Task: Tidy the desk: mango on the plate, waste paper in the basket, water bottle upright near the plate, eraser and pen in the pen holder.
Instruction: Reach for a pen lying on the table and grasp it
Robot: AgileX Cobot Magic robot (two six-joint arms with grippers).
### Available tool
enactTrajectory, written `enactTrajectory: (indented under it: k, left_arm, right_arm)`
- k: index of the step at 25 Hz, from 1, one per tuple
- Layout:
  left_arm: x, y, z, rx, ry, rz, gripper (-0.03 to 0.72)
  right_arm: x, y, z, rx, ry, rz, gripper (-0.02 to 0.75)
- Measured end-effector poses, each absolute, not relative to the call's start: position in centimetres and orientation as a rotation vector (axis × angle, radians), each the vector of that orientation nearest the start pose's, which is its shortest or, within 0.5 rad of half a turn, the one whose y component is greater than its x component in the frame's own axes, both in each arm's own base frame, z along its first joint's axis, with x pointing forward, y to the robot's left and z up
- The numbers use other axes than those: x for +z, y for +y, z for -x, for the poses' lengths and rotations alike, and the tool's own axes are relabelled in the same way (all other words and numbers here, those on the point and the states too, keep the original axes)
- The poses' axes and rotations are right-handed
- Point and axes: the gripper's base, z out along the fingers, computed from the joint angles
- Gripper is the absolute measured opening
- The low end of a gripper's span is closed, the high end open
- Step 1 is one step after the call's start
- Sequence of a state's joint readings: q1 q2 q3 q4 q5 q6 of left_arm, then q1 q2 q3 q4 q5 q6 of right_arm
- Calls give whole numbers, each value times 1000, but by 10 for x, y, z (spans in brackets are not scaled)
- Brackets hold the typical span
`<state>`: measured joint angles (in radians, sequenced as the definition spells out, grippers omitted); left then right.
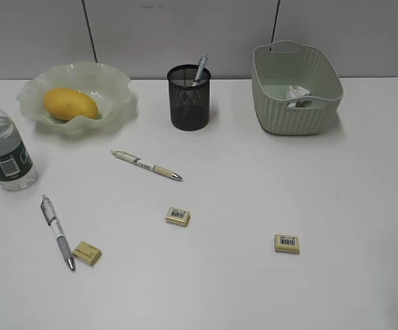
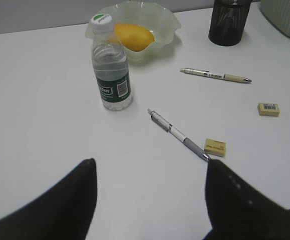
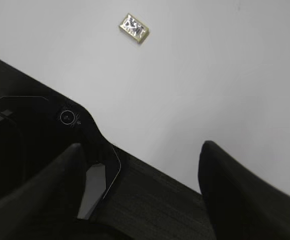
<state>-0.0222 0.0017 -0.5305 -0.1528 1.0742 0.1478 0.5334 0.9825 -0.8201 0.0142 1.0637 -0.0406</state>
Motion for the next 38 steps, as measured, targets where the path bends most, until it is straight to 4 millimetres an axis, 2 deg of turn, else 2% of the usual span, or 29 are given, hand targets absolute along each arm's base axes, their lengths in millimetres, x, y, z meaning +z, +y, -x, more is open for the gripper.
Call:
enactTrajectory:
  k: [5, 11, 15, 23, 27, 31, 38]
  left_arm:
    - [285, -12, 10, -108, 2013, -183, 518]
    - [285, -13, 10, -115, 2012, -183, 518]
    - [286, -13, 10, -116, 2011, -183, 518]
    - [286, -14, 6, -140, 2024, -183, 518]
    - [287, -17, -12, -182, 2124, -178, 518]
    - [290, -18, -40, -212, 2221, -158, 518]
    - [283, -29, -93, -407, 2372, -55, 518]
  right_arm:
    - [291, 58, -100, 166, 2521, 741, 552]
    - [274, 38, -76, 113, 2476, 697, 552]
    - [262, 33, -67, 112, 2466, 687, 551]
    - [262, 32, -66, 113, 2448, 692, 551]
    - [262, 32, -66, 114, 2445, 691, 551]
    - [262, 33, -67, 115, 2444, 691, 551]
    - [266, 29, -61, 132, 2401, 658, 551]
